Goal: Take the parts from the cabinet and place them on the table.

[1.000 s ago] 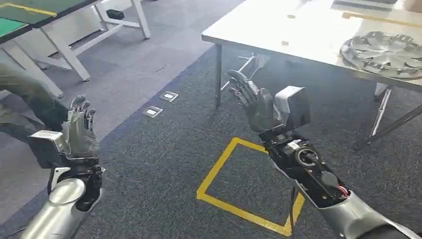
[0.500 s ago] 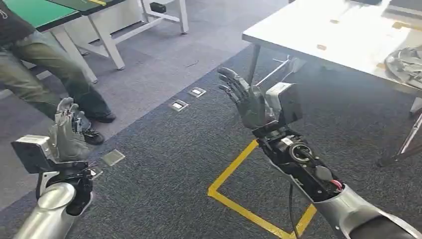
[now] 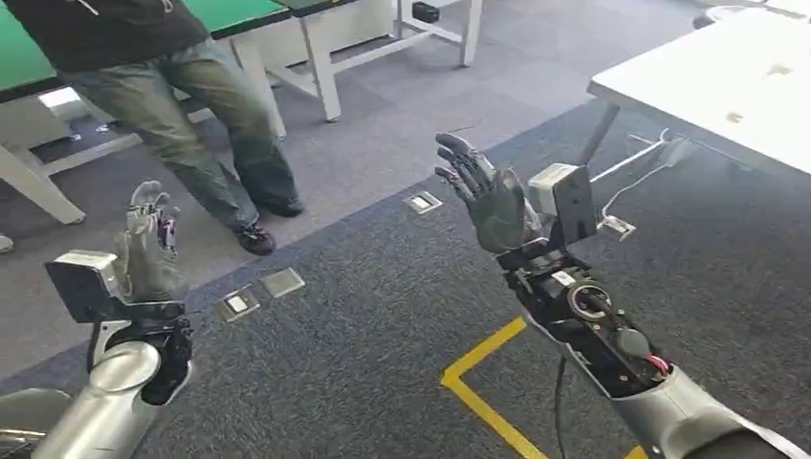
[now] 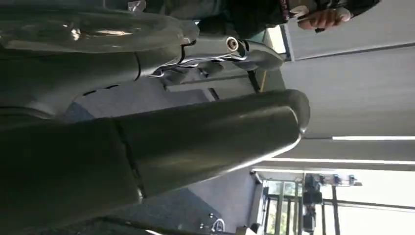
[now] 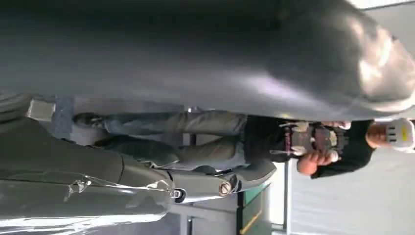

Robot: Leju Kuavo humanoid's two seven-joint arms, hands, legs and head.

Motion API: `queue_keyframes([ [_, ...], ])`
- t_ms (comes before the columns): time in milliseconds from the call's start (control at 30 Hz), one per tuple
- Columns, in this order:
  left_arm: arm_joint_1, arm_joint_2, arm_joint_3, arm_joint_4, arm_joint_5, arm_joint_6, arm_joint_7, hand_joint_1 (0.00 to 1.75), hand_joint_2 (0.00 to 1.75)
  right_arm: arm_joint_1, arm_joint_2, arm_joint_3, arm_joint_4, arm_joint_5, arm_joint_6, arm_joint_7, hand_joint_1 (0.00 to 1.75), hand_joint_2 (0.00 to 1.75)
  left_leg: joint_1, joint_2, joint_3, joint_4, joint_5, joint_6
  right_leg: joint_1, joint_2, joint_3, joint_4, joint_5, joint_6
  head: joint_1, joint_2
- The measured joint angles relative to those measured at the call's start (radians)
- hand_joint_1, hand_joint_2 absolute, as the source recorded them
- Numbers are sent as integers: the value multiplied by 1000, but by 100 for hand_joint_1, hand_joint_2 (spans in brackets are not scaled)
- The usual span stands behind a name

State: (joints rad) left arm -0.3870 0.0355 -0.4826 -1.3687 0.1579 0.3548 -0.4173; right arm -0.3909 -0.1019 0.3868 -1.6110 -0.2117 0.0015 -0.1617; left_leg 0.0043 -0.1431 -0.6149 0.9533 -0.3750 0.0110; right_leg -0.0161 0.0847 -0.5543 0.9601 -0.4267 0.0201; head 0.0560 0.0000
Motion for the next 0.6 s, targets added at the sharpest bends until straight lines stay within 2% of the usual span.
queue_keyframes([
  [33,3,1,0,0,0,0,0,0,0,0,0,1,0,0,0,0,0,0,4,-16,-1,-6,4,-6,3,-12,2,-1,1,-1,4,0],
  [67,2,2,0,0,0,0,0,0,0,-2,0,2,0,-1,0,0,0,0,-3,-31,-3,-7,6,-13,-4,-28,12,-14,5,-7,2,0],
  [100,3,3,0,0,0,0,0,0,0,-4,0,3,1,-2,0,0,0,0,-6,24,-5,11,-7,-12,-9,-47,21,-26,10,-9,-3,0],
  [133,0,3,0,0,0,0,-1,0,0,-4,0,2,1,-1,0,-1,0,0,-12,84,-28,56,-37,-17,-8,-58,24,-31,12,-12,-14,0],
  [167,-1,3,0,0,0,1,-2,0,0,-6,0,1,1,-1,0,-1,0,0,-9,111,-68,131,-76,-22,-6,-72,24,-32,12,-14,-19,0],
  [200,0,3,0,0,0,1,-2,0,0,-5,0,3,1,-1,0,-1,0,0,-5,126,-116,222,-113,-26,-4,-86,24,-32,11,-14,-23,0],
  [233,2,3,0,0,0,1,-2,0,0,-3,0,4,2,-1,0,-1,0,0,-3,132,-158,298,-139,-28,-4,-103,23,-32,10,-15,-29,0],
  [267,5,3,0,0,1,1,-2,0,0,-2,0,4,3,-1,0,-1,0,0,0,135,-179,333,-141,-30,-4,-119,22,-32,9,-14,-35,0],
  [300,6,3,0,0,1,1,-2,0,0,-1,0,4,3,-1,0,-1,0,0,3,136,-171,312,-119,-32,-4,-132,23,-32,7,-13,-40,0],
  [333,6,4,0,0,1,1,-2,0,0,-1,0,4,3,-1,0,-1,0,0,5,140,-135,243,-80,-33,-4,-147,25,-32,5,-11,-46,0],
  [367,6,5,0,0,1,1,-2,0,0,-1,0,4,3,-1,0,-1,0,0,5,150,-83,148,-37,-31,-5,-159,28,-32,3,-8,-48,0],
  [400,5,5,0,0,1,1,-2,0,0,-2,0,4,3,-1,0,-1,0,0,4,188,-26,47,0,-30,-3,-169,33,-31,-1,-3,-51,0],
  [433,1,5,0,0,1,1,-2,0,0,-2,0,4,2,-1,0,-1,0,0,-5,233,-1,-8,-5,-28,6,-179,33,-29,-7,5,-56,0],
  [467,2,3,0,0,0,1,-2,0,0,-6,0,3,2,-1,0,-1,0,0,-5,211,-1,-6,0,-16,9,-187,35,-29,-10,8,-50,0],
  [500,2,3,0,0,1,0,-2,0,0,-6,0,3,2,-1,0,-2,0,0,-5,201,-2,-5,-4,-10,10,-196,39,-30,-14,14,-40,0],
  [567,3,4,0,0,1,0,-2,0,0,-6,0,5,2,-1,0,-1,0,0,-11,174,-1,-6,-6,2,5,-220,48,-30,-22,24,-39,0],
  [600,3,3,0,-1,1,0,-2,0,0,-6,0,5,2,-1,0,-1,0,0,-4,162,7,-10,-4,9,-2,-209,43,-26,-32,33,-39,0],
])
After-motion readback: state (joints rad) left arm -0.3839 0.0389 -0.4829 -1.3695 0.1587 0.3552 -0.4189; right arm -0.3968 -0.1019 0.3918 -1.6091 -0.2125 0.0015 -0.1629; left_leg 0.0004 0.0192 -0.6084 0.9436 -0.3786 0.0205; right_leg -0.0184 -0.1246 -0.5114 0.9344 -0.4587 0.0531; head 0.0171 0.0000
